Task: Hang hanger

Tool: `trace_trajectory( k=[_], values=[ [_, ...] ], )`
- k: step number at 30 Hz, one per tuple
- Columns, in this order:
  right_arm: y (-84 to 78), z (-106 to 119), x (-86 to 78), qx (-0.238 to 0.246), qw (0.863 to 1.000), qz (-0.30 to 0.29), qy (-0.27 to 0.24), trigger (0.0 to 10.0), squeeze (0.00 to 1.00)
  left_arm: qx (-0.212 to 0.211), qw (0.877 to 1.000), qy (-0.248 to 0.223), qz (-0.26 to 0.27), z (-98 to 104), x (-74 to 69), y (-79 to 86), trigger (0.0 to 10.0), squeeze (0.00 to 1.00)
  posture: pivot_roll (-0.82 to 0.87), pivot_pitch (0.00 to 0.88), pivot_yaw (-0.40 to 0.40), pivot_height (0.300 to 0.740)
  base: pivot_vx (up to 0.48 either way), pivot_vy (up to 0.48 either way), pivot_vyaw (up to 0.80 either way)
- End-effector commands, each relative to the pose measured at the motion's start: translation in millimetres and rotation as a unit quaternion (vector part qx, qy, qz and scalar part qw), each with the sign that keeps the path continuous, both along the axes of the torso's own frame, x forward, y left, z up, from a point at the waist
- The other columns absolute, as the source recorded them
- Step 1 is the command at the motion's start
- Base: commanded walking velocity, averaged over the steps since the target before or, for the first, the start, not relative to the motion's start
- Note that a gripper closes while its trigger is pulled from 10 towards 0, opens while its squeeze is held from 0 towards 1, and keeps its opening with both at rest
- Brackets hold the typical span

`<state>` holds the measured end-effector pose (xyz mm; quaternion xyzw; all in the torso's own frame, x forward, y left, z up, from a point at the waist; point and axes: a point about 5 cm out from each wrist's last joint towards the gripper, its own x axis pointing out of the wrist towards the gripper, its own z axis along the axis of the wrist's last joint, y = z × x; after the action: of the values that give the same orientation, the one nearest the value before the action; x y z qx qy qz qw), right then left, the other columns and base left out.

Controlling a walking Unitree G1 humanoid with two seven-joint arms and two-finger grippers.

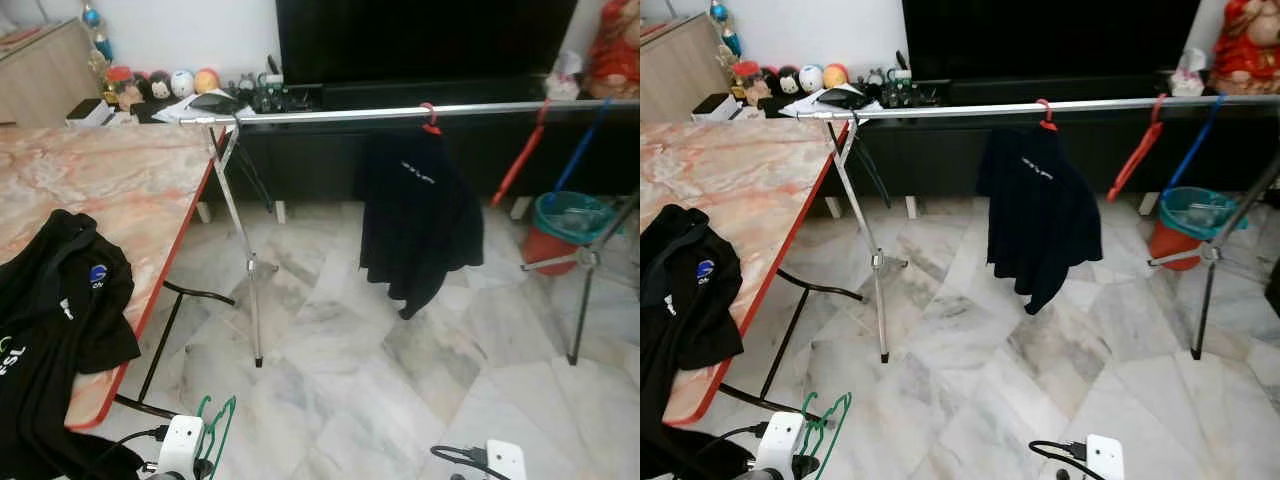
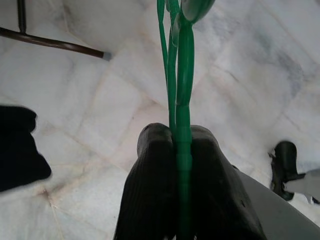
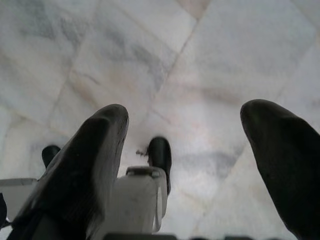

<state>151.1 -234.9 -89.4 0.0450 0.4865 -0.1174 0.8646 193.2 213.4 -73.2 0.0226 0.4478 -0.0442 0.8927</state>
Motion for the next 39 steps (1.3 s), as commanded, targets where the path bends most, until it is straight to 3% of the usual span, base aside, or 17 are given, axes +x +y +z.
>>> trace_trajectory(
  k=[1,19,33,39],
  values=[
    [1.7,-1.7,-2.8,0.006,1.0,-0.004,0.007,10.0,0.0,0.001,1.0,0.001,0.002,-0.2,-1.1,2.2,10.0,0.0,-0.01,0.0,0.058,0.74,0.42,0.0,0.0],
    [10.7,-2.3,1.6,0.008,1.0,0.0,0.008,10.0,0.0,-0.004,1.0,0.002,0.002,-0.5,-1.8,1.8,10.0,0.0,-0.01,0.0,0.055,0.74,0.477,0.0,0.0],
    [4.9,-2.6,-2.9,0.006,1.0,0.0,0.011,10.0,0.0,-0.007,1.0,0.001,0.001,-0.3,-1.7,2.0,10.0,0.0,-0.01,0.0,0.058,0.74,0.48,0.0,0.0],
    [5.0,-3.0,-4.0,0.007,1.0,0.002,0.012,10.0,0.0,-0.004,1.0,0.002,-0.003,-0.2,-1.6,2.1,10.0,0.0,-0.01,0.0,0.058,0.74,0.063,0.0,0.0]
  ],
)
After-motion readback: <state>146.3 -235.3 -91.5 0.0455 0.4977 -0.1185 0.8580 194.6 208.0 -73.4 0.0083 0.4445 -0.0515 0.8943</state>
